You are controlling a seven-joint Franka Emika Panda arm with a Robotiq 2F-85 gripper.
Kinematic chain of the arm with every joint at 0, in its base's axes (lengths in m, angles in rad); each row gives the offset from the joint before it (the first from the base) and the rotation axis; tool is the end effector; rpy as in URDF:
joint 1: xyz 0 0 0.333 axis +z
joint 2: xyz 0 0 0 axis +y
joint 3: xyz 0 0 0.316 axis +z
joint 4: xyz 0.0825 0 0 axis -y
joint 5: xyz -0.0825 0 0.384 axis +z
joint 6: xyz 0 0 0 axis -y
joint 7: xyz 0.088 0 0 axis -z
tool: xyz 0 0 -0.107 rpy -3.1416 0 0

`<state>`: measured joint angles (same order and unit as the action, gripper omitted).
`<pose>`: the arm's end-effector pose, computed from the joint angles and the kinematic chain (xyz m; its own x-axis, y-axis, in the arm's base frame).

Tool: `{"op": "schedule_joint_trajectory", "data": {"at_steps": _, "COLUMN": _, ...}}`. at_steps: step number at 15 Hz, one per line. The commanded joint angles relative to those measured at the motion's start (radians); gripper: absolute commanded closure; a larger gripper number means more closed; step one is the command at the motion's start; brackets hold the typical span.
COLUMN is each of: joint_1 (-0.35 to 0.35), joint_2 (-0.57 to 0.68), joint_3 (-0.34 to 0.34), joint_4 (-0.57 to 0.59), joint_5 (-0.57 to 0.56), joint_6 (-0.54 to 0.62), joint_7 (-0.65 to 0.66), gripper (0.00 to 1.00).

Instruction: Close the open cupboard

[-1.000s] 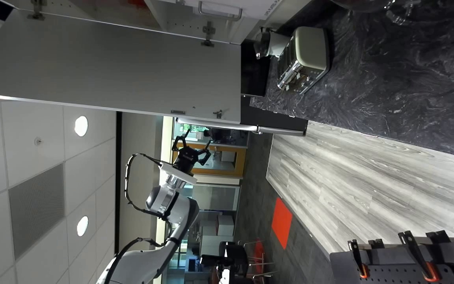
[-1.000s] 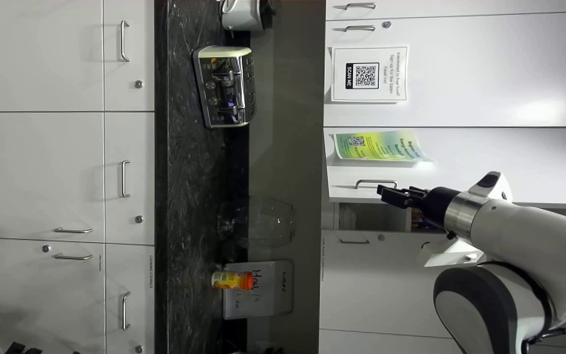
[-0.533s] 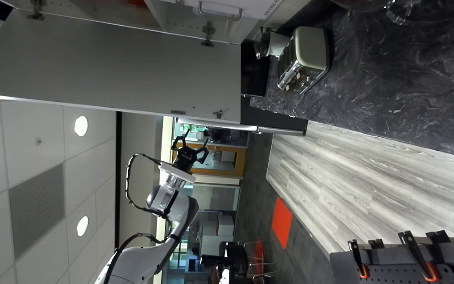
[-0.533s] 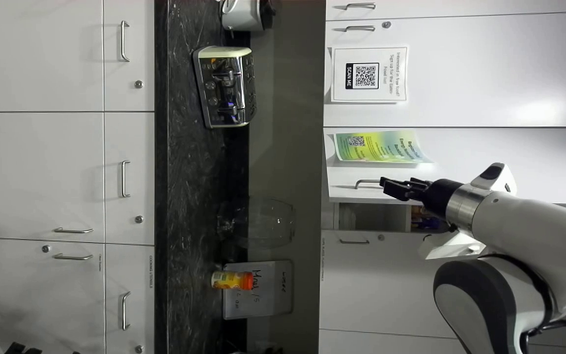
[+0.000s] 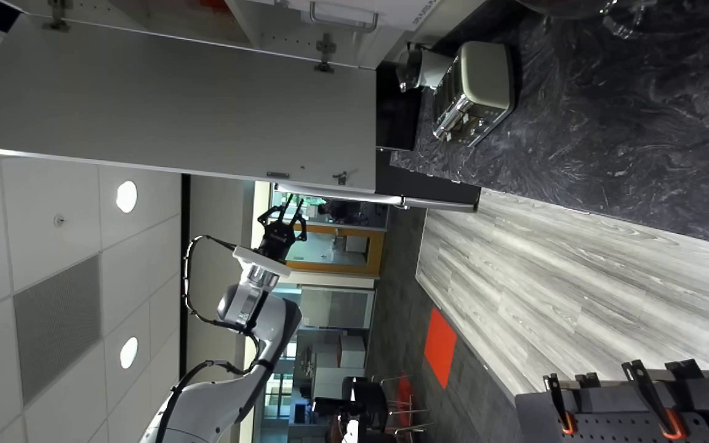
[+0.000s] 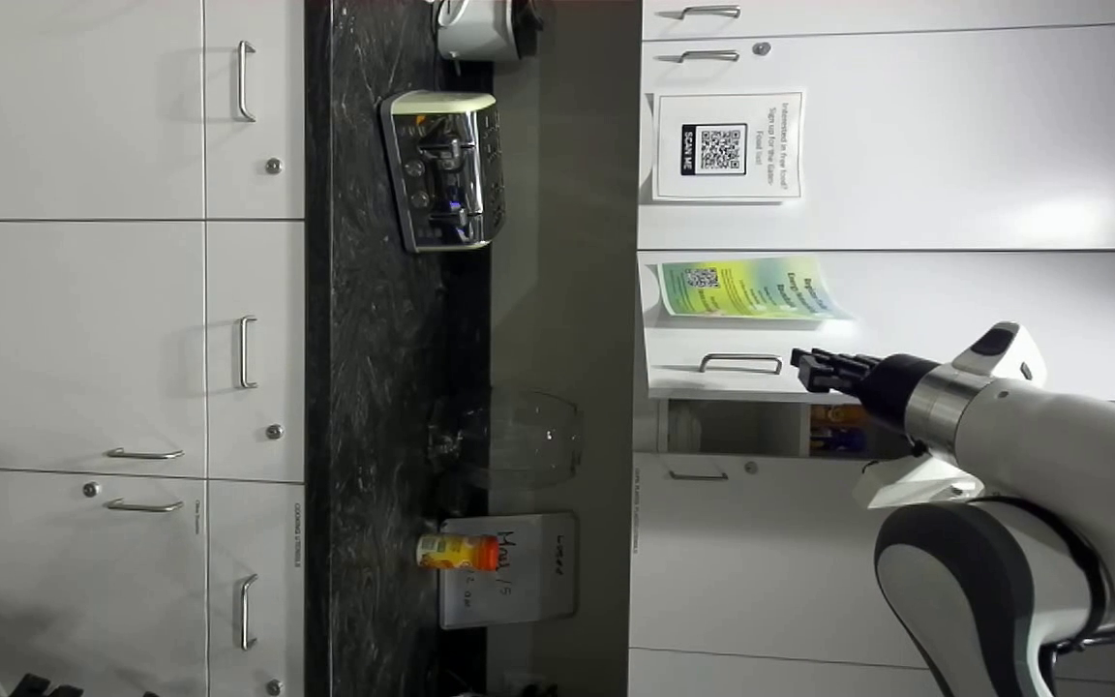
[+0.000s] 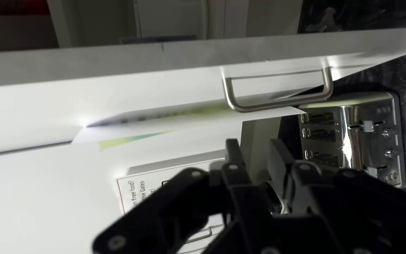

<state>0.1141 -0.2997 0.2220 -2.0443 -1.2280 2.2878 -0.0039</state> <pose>0.4868 0.1632 0.6401 0.5392 0.8414 0.0377 0.2507 -0.2031 0.9465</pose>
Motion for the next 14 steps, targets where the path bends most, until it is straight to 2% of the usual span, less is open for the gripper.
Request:
{"op": "schedule_joint_trajectory", "data": {"at_steps": 1, "joint_1": 0.018, "joint_2": 0.021, "joint_3": -0.037, "joint_4": 0.046, "joint_5": 0.005, "joint_6": 0.01, "joint_7": -0.109, "gripper": 1.0}}
{"op": "schedule_joint_trajectory", "data": {"at_steps": 7, "joint_1": 0.018, "joint_2": 0.019, "joint_3": -0.095, "joint_4": 0.072, "joint_5": 0.087, "joint_6": 0.076, "joint_7": -0.316, "gripper": 1.0}}
{"op": "schedule_joint_trajectory", "data": {"at_steps": 14, "joint_1": 0.0, "joint_2": 0.0, "joint_3": -0.144, "joint_4": 0.101, "joint_5": 0.152, "joint_6": 0.066, "joint_7": -0.415, "gripper": 1.0}}
